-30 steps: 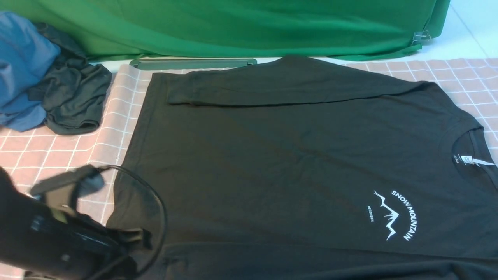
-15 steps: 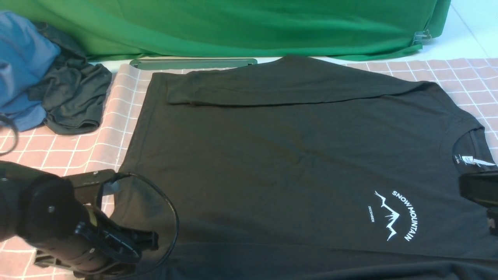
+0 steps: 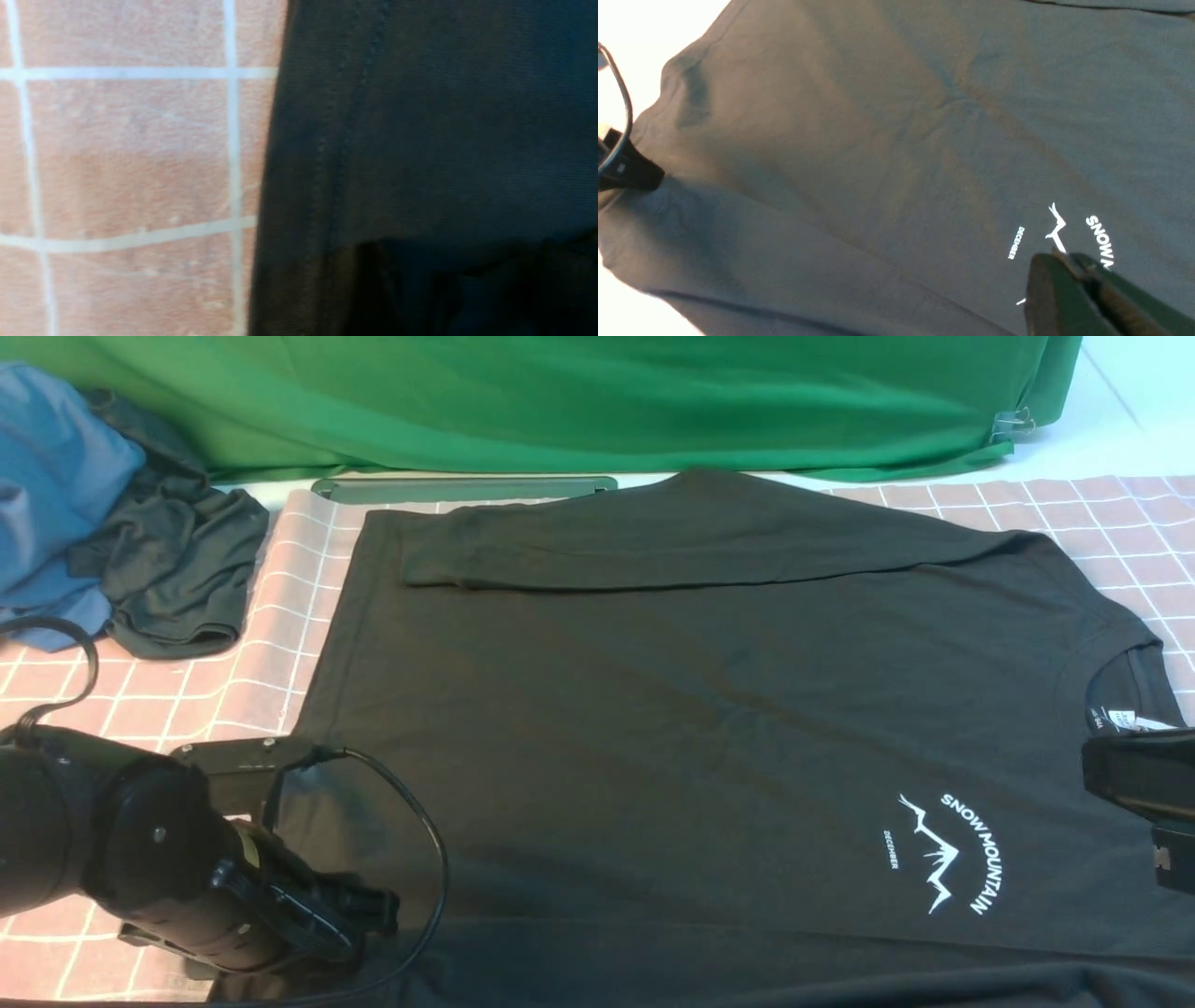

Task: Fold a long-sleeved shirt over a pink coffee tablecloth.
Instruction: 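Grasp the left edge of the dark T-shirt lying flat on the table, then fold the left side of the black T-shirt inward over its body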

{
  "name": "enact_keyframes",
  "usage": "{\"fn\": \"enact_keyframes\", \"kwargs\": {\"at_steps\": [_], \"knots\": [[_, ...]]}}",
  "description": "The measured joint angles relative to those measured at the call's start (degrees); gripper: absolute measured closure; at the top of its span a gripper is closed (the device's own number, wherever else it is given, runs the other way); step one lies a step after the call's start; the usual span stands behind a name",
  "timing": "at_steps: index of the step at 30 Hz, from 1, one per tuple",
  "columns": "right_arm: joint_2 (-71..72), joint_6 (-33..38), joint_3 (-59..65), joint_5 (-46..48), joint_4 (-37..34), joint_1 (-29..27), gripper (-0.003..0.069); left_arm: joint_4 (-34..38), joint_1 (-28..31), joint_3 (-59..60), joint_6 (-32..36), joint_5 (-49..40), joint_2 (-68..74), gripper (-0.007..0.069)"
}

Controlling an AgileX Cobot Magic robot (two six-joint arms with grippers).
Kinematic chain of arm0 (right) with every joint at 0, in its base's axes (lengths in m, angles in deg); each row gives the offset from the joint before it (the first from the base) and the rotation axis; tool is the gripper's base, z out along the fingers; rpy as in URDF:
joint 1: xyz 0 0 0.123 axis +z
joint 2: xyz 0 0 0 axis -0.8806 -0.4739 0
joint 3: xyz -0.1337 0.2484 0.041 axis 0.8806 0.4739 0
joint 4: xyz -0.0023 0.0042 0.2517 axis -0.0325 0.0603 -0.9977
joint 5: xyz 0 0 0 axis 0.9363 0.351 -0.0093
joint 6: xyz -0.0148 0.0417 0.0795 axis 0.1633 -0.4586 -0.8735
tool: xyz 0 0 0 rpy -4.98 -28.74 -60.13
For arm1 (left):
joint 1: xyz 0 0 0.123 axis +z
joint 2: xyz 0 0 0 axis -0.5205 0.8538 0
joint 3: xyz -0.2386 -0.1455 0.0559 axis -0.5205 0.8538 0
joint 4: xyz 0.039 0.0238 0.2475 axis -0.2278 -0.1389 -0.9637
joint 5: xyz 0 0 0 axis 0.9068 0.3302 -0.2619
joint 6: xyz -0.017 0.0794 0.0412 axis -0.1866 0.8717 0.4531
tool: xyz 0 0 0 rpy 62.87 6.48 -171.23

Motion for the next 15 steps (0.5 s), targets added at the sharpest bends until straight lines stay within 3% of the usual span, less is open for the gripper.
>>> {"fn": "enact_keyframes", "kwargs": {"at_steps": [1, 2, 3, 5, 15], "knots": [[0.0, 0.0, 0.0, 0.0, 0.0, 0.0, 0.0620, 1.2, 0.0, 0.0, 0.6, -0.1, 0.1, 0.0370], [0.0, 0.0, 0.0, 0.0, 0.0, 0.0, 0.0620, 1.2, 0.0, 0.0, 0.7, -0.1, 0.1, 0.0384], [0.0, 0.0, 0.0, 0.0, 0.0, 0.0, 0.0620, 2.3, 0.0, -0.1, 1.1, -0.6, 0.1, 0.0498], [0.0, 0.0, 0.0, 0.0, 0.0, 0.0, 0.0618, 2.8, -0.1, -0.5, 2.1, -1.7, 0.2, 0.0567], [0.0, 0.0, 0.0, 0.0, 0.0, 0.0, 0.0616, 3.2, 0.0, -8.0, 2.4, -15.0, -3.9, 0.0592]]}}
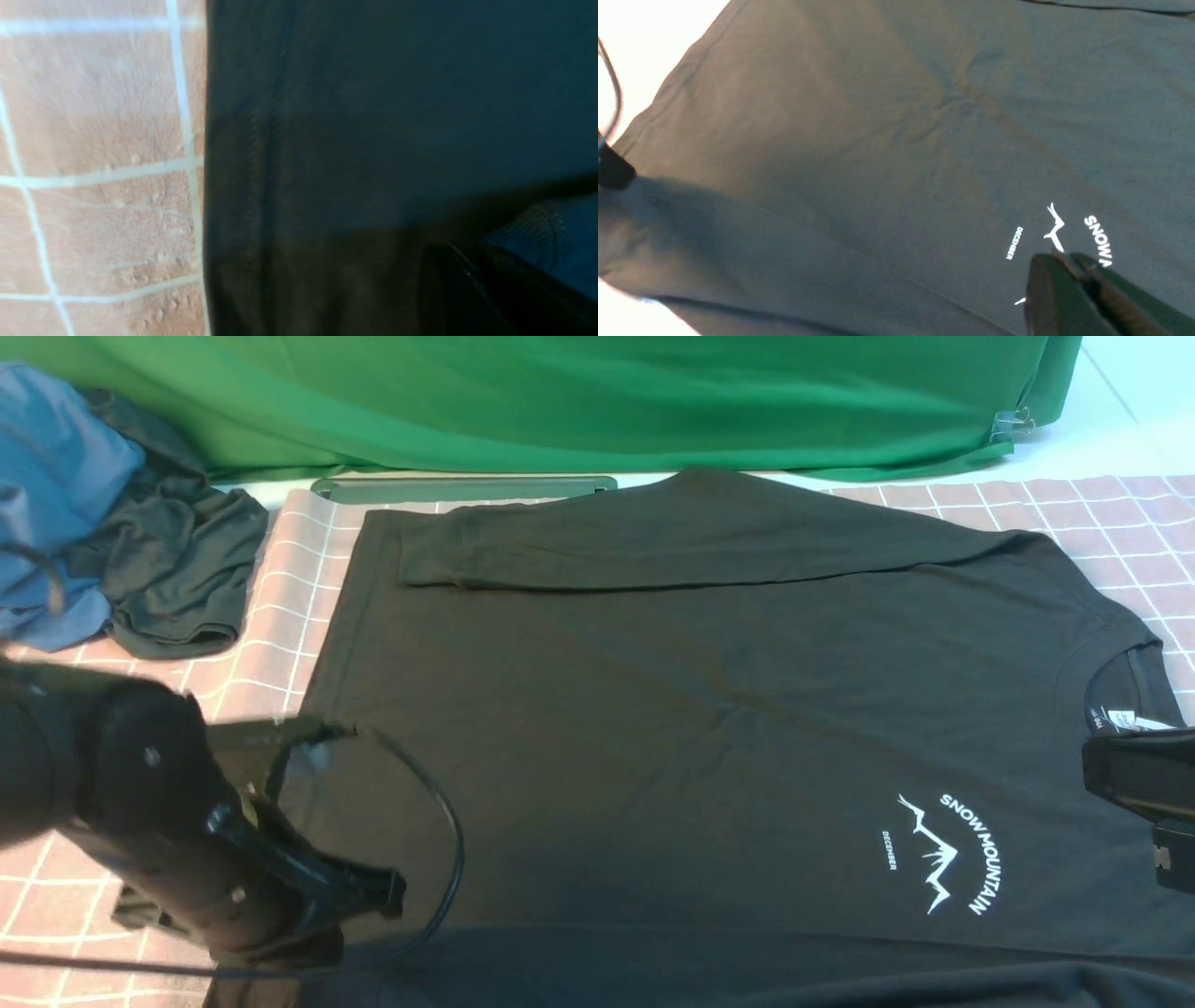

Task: Fold a long-sleeved shirt over a pink coffee tablecloth.
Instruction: 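Fold the left side of the black T-shirt inward over its body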

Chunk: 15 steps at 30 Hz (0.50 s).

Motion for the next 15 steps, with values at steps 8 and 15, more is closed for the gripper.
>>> {"fn": "enact_keyframes", "kwargs": {"at_steps": [8, 15], "knots": [[0.0, 0.0, 0.0, -0.1, 0.0, 0.0, 0.0612, 0.0, 0.0, -10.3, -3.8, -5.1, -5.8, 0.0592], [0.0, 0.0, 0.0, -2.0, 0.0, 0.0, 0.0606, -2.7, 0.0, -21.0, -4.8, -5.6, -1.4, 0.0592]]}}
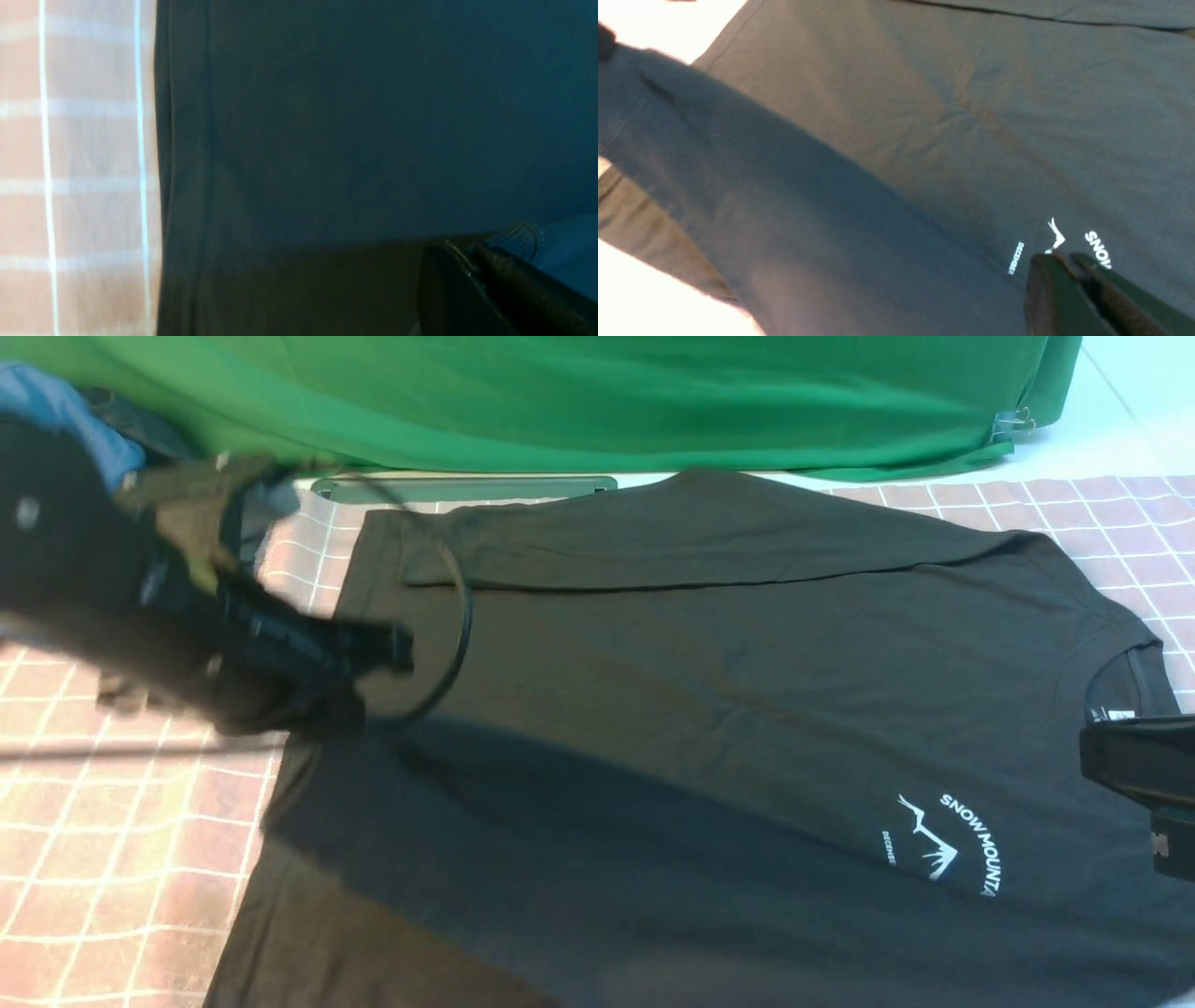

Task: Fold a long-sleeved shirt over a pink coffee tablecloth.
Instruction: 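Fold the left side of the black T-shirt inward over its body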

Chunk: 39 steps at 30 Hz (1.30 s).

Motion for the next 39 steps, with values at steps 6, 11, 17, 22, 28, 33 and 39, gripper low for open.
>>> {"fn": "enact_keyframes", "kwargs": {"at_steps": [6, 11, 17, 22, 28, 33, 39], "knots": [[0.0, 0.0, 0.0, -0.6, 0.0, 0.0, 0.0601, -3.9, 0.0, -7.0, -0.2, 0.8, 6.8, 0.0592], [0.0, 0.0, 0.0, -0.6, 0.0, 0.0, 0.0595, -6.2, 0.0, -12.2, -0.2, 2.7, 12.4, 0.0592], [0.0, 0.0, 0.0, -0.6, 0.0, 0.0, 0.0588, -9.3, 0.0, -16.3, -0.2, 5.6, 17.5, 0.0592], [0.0, -0.1, 0.0, -0.5, 0.0, 0.0, 0.0588, -13.7, 0.0, -18.6, -0.3, 7.4, 21.2, 0.0592], [0.0, -0.1, 0.0, -0.2, 0.0, 0.0, 0.0588, -18.2, 0.0, -19.6, -0.4, 11.3, 24.9, 0.0592], [0.0, -0.1, 0.0, 0.0, 0.0, 0.0, 0.0588, -20.4, 0.0, -20.1, -0.6, 15.4, 26.6, 0.0592], [0.0, -0.1, 0.0, 0.1, 0.0, 0.0, 0.0588, -24.0, 0.4, -20.1, -1.4, 20.7, 28.7, 0.0592]]}}
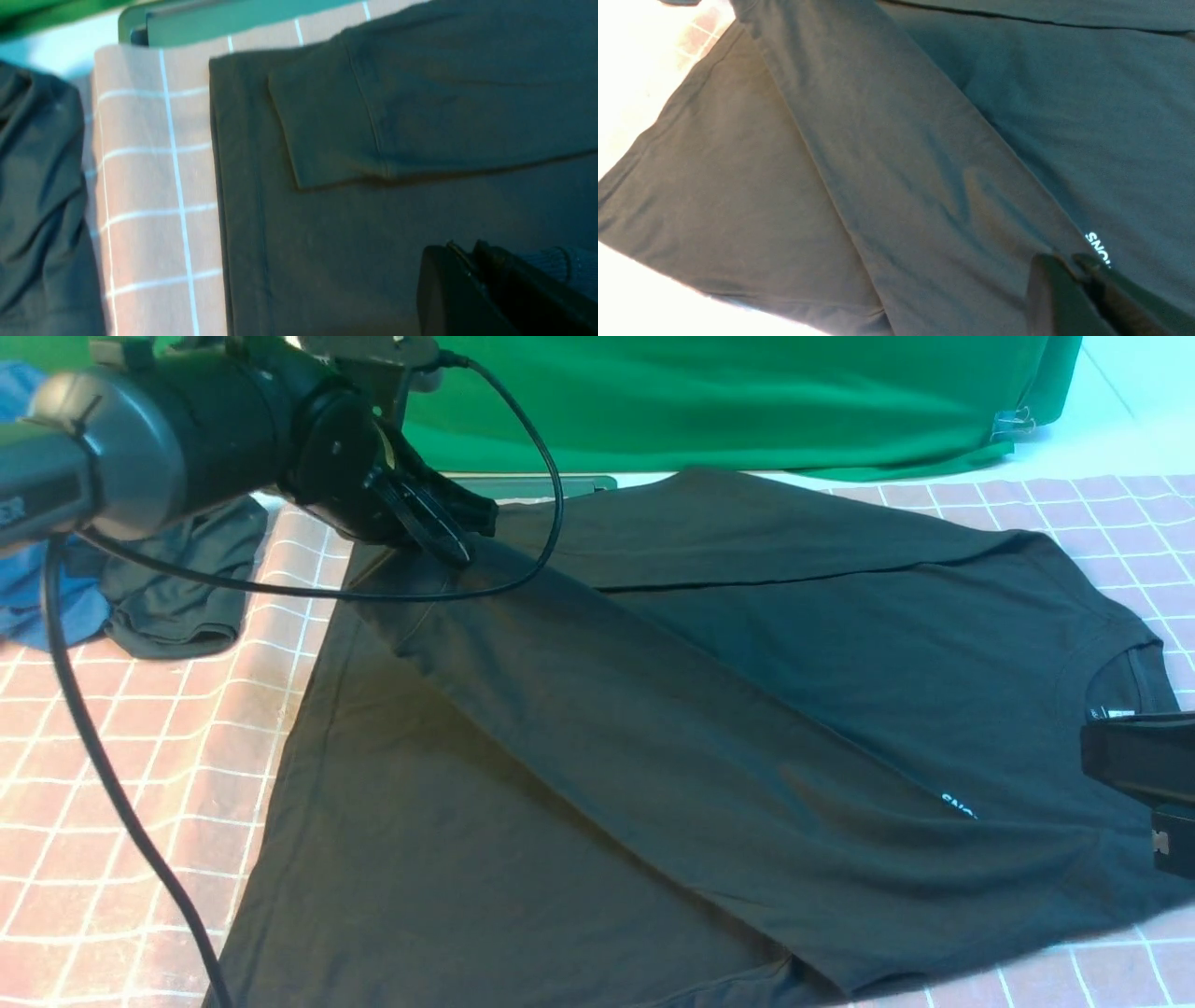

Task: Fold a long-sleeved shirt over a pink coffee tablecloth.
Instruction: 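Fold the left side of the black T-shirt inward over its body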

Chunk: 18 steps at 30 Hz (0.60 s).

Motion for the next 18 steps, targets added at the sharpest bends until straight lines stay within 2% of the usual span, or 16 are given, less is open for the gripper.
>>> {"fn": "enact_keyframes", "kwargs": {"at_steps": [11, 15, 18], "knots": [[0.0, 0.0, 0.0, 0.2, 0.0, 0.0, 0.0588, -1.8, 3.2, 0.0, -0.2, 6.4, 1.8, 0.0587], [0.0, 0.0, 0.0, 0.2, 0.0, 0.0, 0.0588, -1.8, 3.2, 0.0, -0.2, 8.5, 1.8, 0.0527], [0.0, 0.0, 0.0, 0.2, 0.0, 0.0, 0.0588, -1.7, 3.2, 0.0, -0.2, 9.2, 1.8, 0.0410]]}}
